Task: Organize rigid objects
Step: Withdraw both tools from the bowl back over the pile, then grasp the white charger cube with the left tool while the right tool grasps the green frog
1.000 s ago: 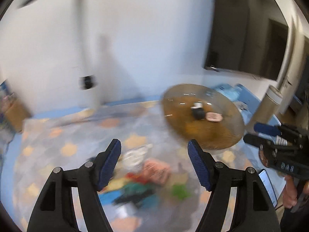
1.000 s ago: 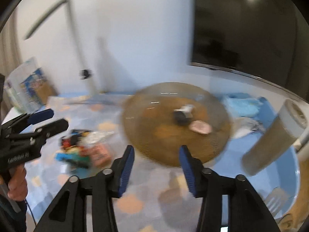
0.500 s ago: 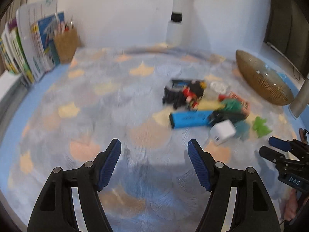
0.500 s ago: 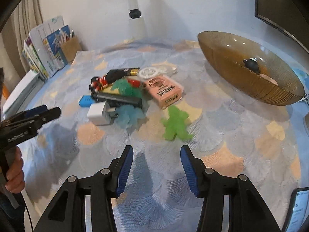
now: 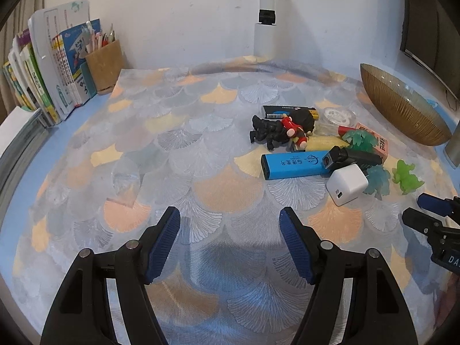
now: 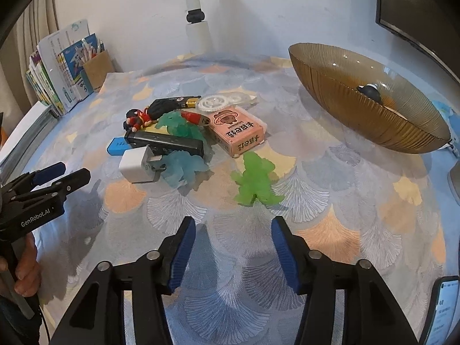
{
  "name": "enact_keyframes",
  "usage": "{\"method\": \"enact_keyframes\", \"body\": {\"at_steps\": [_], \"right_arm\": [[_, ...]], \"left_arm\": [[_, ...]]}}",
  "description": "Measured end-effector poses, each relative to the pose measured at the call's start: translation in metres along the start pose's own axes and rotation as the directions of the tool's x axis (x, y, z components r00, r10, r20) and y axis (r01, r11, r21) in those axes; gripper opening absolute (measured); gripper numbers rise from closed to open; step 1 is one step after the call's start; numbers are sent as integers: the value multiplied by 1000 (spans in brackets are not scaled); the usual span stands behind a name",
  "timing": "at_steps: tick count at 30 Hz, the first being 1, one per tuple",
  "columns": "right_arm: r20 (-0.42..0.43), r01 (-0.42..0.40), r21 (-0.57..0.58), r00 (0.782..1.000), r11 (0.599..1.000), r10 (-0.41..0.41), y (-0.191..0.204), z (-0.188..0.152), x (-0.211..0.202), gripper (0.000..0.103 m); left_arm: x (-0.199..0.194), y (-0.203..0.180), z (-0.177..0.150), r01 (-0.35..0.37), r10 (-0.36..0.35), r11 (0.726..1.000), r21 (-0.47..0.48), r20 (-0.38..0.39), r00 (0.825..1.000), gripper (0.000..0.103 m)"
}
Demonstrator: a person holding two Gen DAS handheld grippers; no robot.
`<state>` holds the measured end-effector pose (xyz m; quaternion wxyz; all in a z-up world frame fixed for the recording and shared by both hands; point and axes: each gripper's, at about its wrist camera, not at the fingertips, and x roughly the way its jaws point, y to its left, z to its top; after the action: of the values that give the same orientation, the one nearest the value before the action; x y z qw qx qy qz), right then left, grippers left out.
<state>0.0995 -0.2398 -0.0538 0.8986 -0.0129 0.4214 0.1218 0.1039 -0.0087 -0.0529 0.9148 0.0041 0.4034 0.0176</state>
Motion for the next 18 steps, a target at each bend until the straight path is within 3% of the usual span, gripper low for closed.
{"method": "enact_keyframes", "body": {"at_steps": [18], "right_arm": [[0, 12, 1, 1000, 1000, -12, -2, 0, 2, 59]], "left_arm": [[0, -6, 0, 6, -6, 1000, 22, -2, 1000, 70]]}}
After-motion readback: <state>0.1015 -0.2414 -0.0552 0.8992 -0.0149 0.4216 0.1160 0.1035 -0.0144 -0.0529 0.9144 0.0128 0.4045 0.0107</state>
